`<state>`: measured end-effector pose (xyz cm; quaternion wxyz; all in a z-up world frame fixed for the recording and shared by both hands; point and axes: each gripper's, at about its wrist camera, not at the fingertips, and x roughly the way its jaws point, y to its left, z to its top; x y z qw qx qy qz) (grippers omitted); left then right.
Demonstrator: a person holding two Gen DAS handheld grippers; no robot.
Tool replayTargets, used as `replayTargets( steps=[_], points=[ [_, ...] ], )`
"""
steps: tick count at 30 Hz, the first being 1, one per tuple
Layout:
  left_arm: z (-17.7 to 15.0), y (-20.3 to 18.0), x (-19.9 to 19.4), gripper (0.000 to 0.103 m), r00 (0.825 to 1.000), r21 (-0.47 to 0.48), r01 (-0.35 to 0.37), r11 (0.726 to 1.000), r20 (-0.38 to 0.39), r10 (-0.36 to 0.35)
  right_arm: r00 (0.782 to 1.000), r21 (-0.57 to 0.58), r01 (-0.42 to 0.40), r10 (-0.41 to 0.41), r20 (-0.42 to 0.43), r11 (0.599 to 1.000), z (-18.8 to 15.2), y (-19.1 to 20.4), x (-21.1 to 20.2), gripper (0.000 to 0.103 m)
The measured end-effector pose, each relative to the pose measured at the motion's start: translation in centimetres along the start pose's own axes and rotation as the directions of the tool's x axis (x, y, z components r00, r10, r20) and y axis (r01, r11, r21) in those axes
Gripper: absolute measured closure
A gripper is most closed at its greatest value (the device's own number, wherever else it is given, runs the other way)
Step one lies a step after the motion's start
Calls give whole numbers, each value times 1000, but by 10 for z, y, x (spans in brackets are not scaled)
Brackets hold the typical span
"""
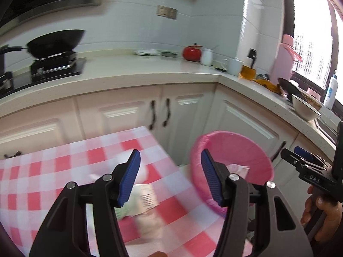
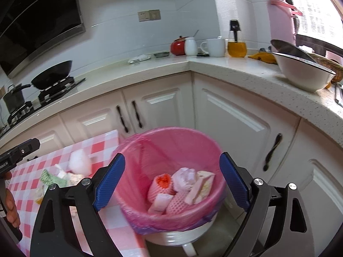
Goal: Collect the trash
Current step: 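Move both open tools back over the table toward the remaining trash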
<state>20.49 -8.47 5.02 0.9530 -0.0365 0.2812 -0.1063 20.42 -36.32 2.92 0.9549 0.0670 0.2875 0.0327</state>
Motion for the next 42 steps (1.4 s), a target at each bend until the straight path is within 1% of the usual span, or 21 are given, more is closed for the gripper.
replayTargets(
  steps=[7, 13, 19, 23, 30, 39, 42],
  points=[
    [-21, 59, -32, 44, 996, -65, -94, 993, 0, 94, 998, -35, -51, 50, -35, 998, -14, 40, -1, 18],
    [-42, 100, -49, 44, 989, -116, -149, 982, -20, 147, 991, -68, -107, 101, -84, 992, -33, 80, 1, 18],
    [-62, 136, -61, 44, 982, -170, -188, 968, -39, 184, 979, -102, -163, 148, -140, 981, -52, 120, 3, 18],
    [-74, 154, -68, 44, 978, -194, -207, 959, -51, 201, 968, -134, -204, 178, -179, 970, -67, 149, 5, 18],
    [-90, 177, -74, 44, 973, -228, -232, 946, -71, 221, 940, -194, -277, 224, -256, 941, -97, 194, 13, 18],
    [-109, 194, -62, 42, 969, -245, -240, 939, -123, 215, 917, -226, -307, 224, -331, 924, -122, 221, 31, 18],
    [-114, 196, -52, 39, 967, -239, -240, 941, -149, 208, 910, -221, -311, 222, -350, 924, -127, 222, 38, 18]
  ],
)
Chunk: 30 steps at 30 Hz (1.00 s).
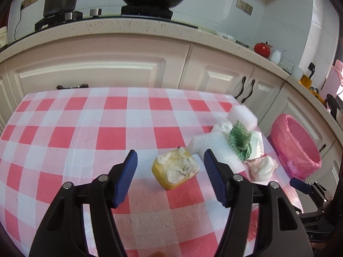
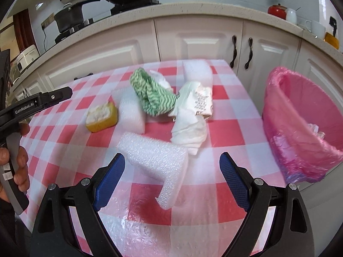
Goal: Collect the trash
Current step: 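Move both open tools back over the table toward the remaining trash, then grasp the yellow sponge with left tool while right tool grasps white foam strip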
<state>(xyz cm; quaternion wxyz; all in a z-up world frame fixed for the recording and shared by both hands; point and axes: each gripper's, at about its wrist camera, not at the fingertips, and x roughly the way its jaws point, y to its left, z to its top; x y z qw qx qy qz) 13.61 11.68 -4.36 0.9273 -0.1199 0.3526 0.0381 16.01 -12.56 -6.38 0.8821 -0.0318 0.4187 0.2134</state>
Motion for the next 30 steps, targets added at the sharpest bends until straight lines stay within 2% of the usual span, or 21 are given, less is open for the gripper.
replayTargets(
  steps=[10, 16, 18, 23, 25, 26, 27, 30],
  points=[
    [-10, 0, 35, 36, 997, 7, 4, 1000, -79, -4, 999, 21, -15, 16, -36, 1000, 1, -3, 24, 20],
    [-13, -7, 54, 32, 993, 30, 14, 999, -119, -10, 998, 36, -31, 33, -54, 999, 3, -6, 32, 38],
    [-13, -9, 60, 32, 991, 38, 9, 999, -134, -4, 998, 40, -36, 38, -59, 999, 3, -8, 33, 50],
    [-17, -14, 72, 32, 985, 55, -10, 998, -170, 19, 997, 40, -40, 42, -59, 998, 3, -9, 32, 52],
    [-19, -16, 77, 34, 982, 69, -24, 997, -185, 36, 998, 42, -39, 41, -52, 998, 3, -9, 30, 53],
    [-20, -17, 78, 39, 981, 79, -30, 996, -189, 44, 998, 42, -40, 42, -48, 998, 4, -10, 28, 53],
    [-21, -17, 79, 48, 980, 83, -33, 996, -191, 49, 998, 42, -42, 44, -44, 998, 5, -10, 26, 53],
    [-21, -16, 77, 58, 981, 87, -41, 995, -187, 57, 998, 43, -43, 45, -32, 998, 7, -10, 20, 53]
  ],
)
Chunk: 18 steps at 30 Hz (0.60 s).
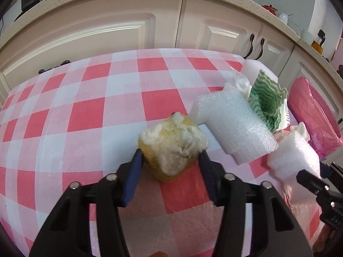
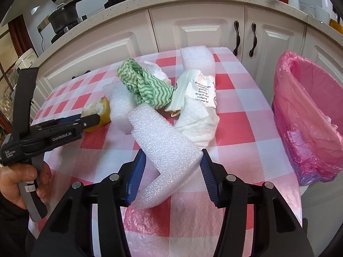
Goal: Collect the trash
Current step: 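Grasp the yellow sponge with left tool while right tool grasps white foam strip, then carry the yellow sponge and foam strip over the bin and release both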
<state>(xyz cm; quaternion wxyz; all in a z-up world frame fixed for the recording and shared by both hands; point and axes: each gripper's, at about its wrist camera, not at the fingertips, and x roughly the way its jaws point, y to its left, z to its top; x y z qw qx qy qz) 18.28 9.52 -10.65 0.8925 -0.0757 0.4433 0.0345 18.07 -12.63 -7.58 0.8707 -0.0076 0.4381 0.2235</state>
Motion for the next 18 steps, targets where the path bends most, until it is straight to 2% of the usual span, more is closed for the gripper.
replayTargets(
  steps=[3, 7, 18],
  points=[
    [0, 2, -5, 64, 1000, -4, -2, 1000, 8, 2, 1000, -4, -5, 5, 14, 1000, 1, 2, -8, 53],
    [-1, 3, -15, 66, 1000, -7, 2, 1000, 22, -1, 999, -7, -12, 12, 35, 1000, 4, 3, -20, 53],
    [6, 4, -55, 67, 995, -14, -1, 1000, 97, 3, 995, -2, -5, 5, 103, 1000, 19, -4, -51, 53]
  ],
)
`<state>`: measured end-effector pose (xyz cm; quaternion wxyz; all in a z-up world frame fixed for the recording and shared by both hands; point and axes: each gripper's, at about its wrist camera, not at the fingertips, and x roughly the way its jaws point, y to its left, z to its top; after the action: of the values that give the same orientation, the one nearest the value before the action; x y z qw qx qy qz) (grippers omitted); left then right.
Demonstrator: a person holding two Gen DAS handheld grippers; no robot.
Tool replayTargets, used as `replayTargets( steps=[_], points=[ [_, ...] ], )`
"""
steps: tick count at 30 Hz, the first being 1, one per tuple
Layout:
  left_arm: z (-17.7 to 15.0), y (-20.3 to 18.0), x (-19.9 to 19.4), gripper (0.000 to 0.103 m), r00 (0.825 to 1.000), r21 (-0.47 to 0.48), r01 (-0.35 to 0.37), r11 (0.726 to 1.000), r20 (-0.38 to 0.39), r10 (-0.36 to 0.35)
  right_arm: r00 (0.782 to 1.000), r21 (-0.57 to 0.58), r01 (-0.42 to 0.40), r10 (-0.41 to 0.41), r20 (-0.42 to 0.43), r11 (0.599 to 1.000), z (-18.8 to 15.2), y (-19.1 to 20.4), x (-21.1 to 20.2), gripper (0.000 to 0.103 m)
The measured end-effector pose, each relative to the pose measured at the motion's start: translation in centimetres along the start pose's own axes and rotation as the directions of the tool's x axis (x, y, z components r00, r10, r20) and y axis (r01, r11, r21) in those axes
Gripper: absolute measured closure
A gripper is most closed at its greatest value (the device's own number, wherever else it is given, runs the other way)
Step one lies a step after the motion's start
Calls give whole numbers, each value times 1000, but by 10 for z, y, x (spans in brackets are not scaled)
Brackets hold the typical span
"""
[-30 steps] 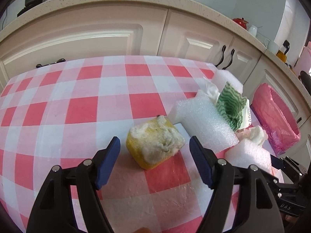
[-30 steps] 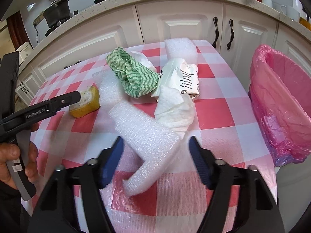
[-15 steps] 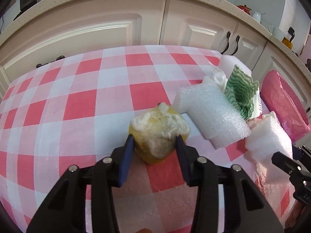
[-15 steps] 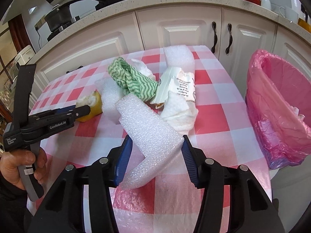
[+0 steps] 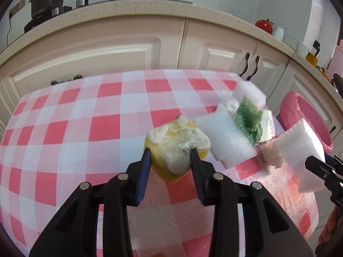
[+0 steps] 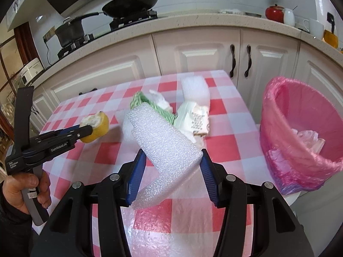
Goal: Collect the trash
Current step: 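Carry the yellow sponge and foam strip over the bin and release both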
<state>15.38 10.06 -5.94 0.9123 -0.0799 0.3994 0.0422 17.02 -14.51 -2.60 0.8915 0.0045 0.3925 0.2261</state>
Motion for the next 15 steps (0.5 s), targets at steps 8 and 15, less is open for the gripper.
replayTargets(
  steps=[8, 15],
  points=[
    [17, -14, -32, 67, 997, 15, 17, 1000, 74, -18, 998, 20, 31, -32, 57, 999, 16, -20, -22, 53],
    [26, -38, -46, 67, 993, 45, 43, 998, 107, -48, 993, 47, 72, -76, 94, 996, 28, -45, -36, 53]
  ],
)
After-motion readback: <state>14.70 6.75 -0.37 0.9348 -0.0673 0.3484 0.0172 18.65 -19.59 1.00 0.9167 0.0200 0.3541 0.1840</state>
